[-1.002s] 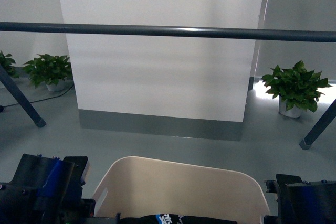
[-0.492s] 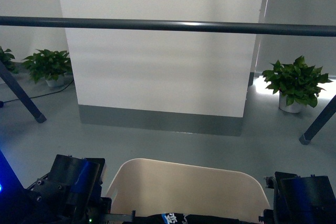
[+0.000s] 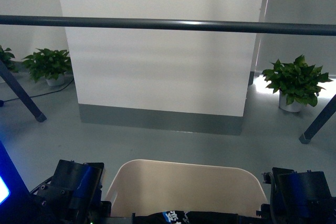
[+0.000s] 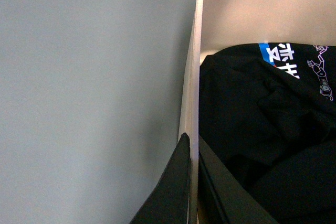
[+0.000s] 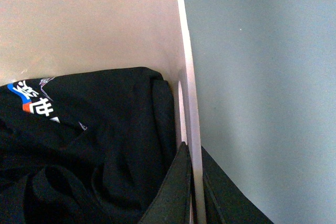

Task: Move hamper under clothes hanger

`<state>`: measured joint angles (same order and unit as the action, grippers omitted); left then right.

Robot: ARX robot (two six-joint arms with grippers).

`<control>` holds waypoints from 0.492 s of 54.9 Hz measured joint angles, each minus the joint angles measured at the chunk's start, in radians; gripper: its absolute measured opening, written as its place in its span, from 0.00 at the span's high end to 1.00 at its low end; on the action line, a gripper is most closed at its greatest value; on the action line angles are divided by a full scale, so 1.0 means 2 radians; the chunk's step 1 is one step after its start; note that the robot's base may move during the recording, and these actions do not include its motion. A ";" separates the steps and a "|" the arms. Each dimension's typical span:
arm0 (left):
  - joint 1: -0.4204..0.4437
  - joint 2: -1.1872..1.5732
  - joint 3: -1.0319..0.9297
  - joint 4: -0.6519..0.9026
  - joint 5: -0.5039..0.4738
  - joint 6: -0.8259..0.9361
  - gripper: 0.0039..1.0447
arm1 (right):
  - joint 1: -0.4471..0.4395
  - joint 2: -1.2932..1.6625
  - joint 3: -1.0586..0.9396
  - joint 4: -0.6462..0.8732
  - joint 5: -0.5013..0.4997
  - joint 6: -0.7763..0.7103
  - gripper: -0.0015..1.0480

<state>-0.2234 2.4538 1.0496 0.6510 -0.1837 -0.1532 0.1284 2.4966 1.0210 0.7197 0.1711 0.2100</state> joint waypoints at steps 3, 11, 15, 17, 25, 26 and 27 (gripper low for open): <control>0.000 0.000 -0.001 0.002 0.001 0.000 0.96 | 0.000 0.001 0.001 0.000 0.000 0.000 0.97; 0.000 0.000 -0.007 -0.002 0.011 -0.001 0.77 | 0.001 0.007 0.001 0.006 0.003 0.000 0.97; 0.000 0.000 -0.009 -0.003 0.013 -0.001 0.69 | 0.002 0.008 0.001 0.007 0.004 -0.002 0.91; 0.000 0.000 -0.010 -0.003 0.015 -0.001 0.64 | 0.002 0.008 0.001 0.007 0.004 -0.002 0.86; -0.001 -0.002 -0.016 -0.001 0.016 -0.001 0.48 | 0.002 0.008 0.000 0.007 0.006 -0.002 0.71; -0.001 -0.003 -0.018 -0.001 0.017 -0.001 0.45 | 0.002 0.008 0.000 0.007 0.006 -0.002 0.68; -0.001 -0.003 -0.019 0.000 0.018 -0.001 0.43 | 0.002 0.008 0.000 0.007 0.007 -0.002 0.66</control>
<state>-0.2253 2.4470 1.0122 0.6506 -0.1482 -0.1555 0.1314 2.5130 1.0218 0.7338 0.1848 0.2062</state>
